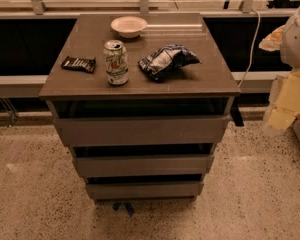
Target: Open middle drawer
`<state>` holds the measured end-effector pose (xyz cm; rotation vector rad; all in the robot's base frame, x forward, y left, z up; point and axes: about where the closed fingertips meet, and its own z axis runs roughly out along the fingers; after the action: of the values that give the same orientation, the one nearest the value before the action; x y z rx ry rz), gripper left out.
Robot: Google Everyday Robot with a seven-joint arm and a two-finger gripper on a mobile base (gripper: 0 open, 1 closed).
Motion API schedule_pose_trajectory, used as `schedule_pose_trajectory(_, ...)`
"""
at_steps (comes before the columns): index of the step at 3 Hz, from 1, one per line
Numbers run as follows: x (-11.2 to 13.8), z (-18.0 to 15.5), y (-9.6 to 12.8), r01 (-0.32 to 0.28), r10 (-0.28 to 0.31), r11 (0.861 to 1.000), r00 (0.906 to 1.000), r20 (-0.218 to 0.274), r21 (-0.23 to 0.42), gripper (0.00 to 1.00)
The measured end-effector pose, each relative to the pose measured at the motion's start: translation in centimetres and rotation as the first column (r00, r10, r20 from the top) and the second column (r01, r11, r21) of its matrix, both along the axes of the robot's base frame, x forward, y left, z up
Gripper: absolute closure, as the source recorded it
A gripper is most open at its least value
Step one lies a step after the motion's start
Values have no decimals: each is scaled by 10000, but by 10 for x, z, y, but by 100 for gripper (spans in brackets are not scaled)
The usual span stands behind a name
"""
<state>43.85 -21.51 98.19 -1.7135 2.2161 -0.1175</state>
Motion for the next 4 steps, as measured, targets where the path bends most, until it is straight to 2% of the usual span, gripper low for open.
schedule_pose_trajectory(1, 0, 0, 0, 0, 0, 10000, 10000, 0, 0, 0)
schedule_pose_trajectory(2, 2, -26, 4, -122, 125, 9999, 9995, -289, 109, 0)
schedule_pose_trajectory(3, 12, -104, 22, -573, 626, 9969, 9930, -1001, 543, 0)
schedule_pose_trajectory(4, 24, -158, 39, -903, 999, 9932, 9851, -1396, 736, 0)
